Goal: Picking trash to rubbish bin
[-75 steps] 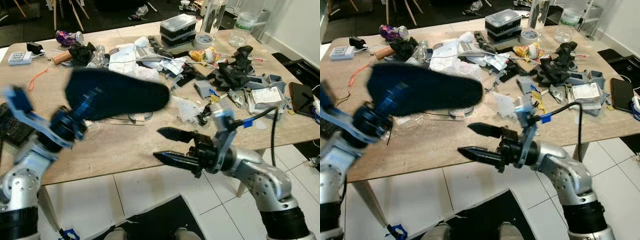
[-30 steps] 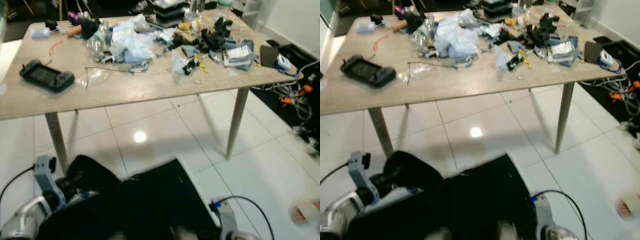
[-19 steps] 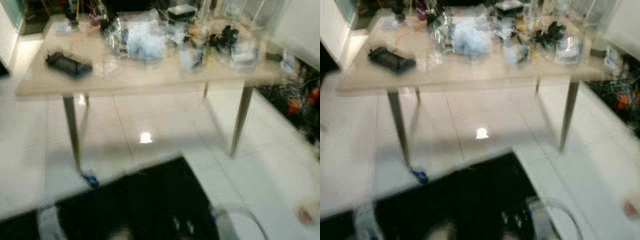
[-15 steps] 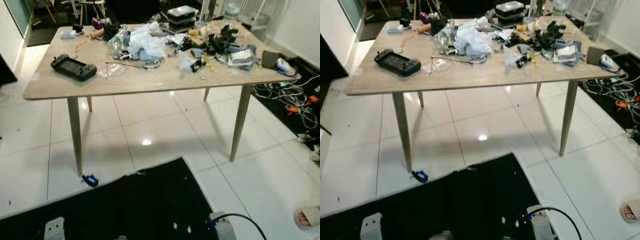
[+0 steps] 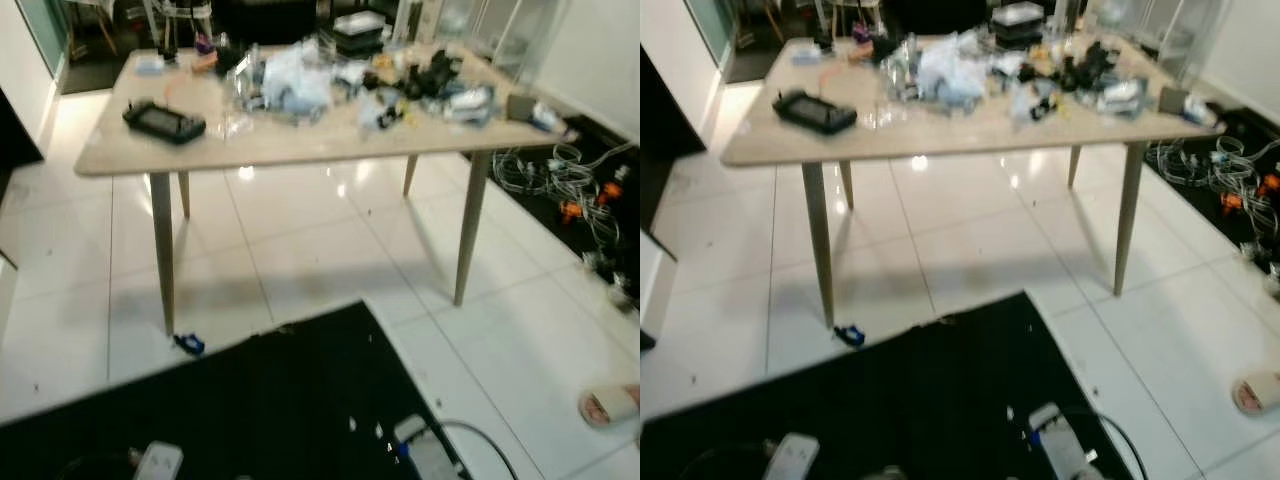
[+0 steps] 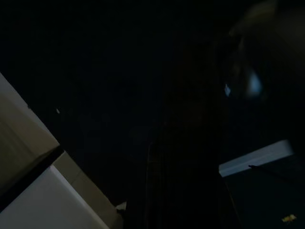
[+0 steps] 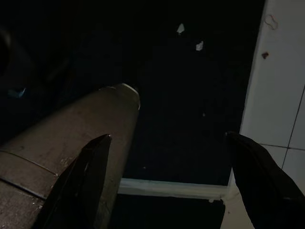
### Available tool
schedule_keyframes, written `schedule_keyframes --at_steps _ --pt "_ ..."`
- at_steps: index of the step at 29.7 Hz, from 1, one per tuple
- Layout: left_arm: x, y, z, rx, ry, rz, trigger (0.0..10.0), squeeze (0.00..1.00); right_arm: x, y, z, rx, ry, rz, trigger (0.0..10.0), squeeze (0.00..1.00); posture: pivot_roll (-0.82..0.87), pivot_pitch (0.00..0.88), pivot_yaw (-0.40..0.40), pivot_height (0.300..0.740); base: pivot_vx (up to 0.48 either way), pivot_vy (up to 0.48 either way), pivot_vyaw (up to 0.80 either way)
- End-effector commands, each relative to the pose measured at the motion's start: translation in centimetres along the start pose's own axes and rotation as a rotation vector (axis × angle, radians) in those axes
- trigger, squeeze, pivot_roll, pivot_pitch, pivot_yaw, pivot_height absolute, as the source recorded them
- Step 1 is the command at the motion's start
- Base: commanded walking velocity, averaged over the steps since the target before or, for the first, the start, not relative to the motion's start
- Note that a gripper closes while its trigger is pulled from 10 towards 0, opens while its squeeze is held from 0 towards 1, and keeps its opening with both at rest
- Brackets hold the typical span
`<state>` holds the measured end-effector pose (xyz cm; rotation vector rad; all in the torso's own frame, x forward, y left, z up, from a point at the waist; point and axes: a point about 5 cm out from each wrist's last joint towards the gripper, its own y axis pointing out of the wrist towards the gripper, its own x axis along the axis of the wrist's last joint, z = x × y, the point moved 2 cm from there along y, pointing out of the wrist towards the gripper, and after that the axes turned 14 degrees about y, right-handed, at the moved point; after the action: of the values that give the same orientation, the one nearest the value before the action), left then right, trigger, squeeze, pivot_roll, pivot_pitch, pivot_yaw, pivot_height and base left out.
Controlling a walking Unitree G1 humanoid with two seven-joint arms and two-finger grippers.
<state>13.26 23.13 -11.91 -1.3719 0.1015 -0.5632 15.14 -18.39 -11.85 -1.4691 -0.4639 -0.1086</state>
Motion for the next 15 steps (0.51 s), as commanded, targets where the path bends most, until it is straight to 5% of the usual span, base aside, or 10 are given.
schedule_keyframes --at_steps 1,15 --pt "-0.18 0.05 -0.47 -0.002 0.02 0.013 10.0 0.0 -2.12 0.1 1.21 0.033 -0.028 0.074 10.0 0.0 0.05 0.07 -0.017 0.74 -0.274 0.0 0.0" --pt "-0.19 0.07 -0.75 -0.005 0.021 0.007 10.0 0.0 -2.63 0.18 1.84 0.04 -0.089 0.103 10.0 0.0 0.05 0.071 -0.023 0.74 -0.281 0.0 0.0"
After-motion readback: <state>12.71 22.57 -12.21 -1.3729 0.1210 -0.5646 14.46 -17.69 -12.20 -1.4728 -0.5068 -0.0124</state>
